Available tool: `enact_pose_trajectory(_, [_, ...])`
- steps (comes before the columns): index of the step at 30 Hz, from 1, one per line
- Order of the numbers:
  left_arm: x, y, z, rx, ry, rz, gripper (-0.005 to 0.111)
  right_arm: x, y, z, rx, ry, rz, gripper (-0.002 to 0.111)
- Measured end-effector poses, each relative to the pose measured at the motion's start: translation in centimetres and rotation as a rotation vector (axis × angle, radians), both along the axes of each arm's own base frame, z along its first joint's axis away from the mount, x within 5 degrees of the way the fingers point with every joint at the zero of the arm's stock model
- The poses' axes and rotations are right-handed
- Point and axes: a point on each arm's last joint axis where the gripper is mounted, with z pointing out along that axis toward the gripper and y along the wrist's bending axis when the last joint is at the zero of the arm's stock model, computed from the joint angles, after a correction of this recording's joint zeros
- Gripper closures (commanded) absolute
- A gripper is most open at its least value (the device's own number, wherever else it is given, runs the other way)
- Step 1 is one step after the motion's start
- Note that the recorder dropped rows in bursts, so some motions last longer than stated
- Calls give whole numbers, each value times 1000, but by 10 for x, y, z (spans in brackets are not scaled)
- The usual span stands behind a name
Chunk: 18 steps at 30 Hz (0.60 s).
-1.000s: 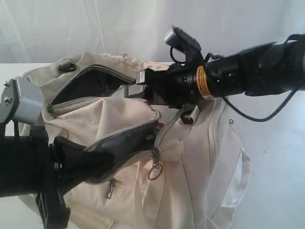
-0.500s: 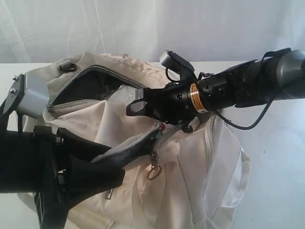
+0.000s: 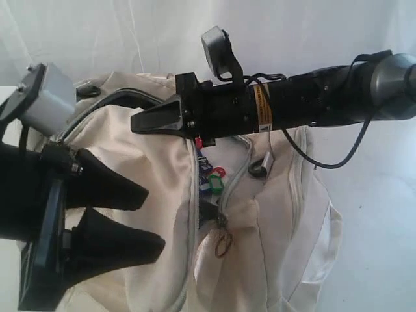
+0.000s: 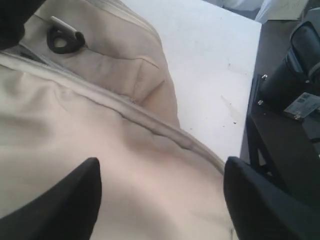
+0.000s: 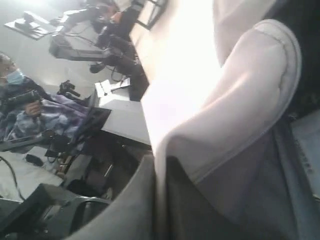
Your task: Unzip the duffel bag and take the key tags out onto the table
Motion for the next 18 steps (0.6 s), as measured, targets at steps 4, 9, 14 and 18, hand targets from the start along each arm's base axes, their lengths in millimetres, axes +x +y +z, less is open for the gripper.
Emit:
enact_pose_trajectory(4, [-4, 9, 27, 72, -74, 18, 35, -2, 1, 2, -2, -21, 41, 108])
enact_pose_trajectory(9, [-5, 22, 60, 114, -158, 136, 35, -12, 10, -3, -71, -43, 122, 108])
enact_pose_trajectory(14, [9, 33, 76, 126, -210, 341, 35, -35, 41, -7, -109, -91, 259, 108])
enact_pose_trajectory(18, [27, 35, 70, 170, -209, 460, 35, -61, 73, -8, -108, -125, 371, 108])
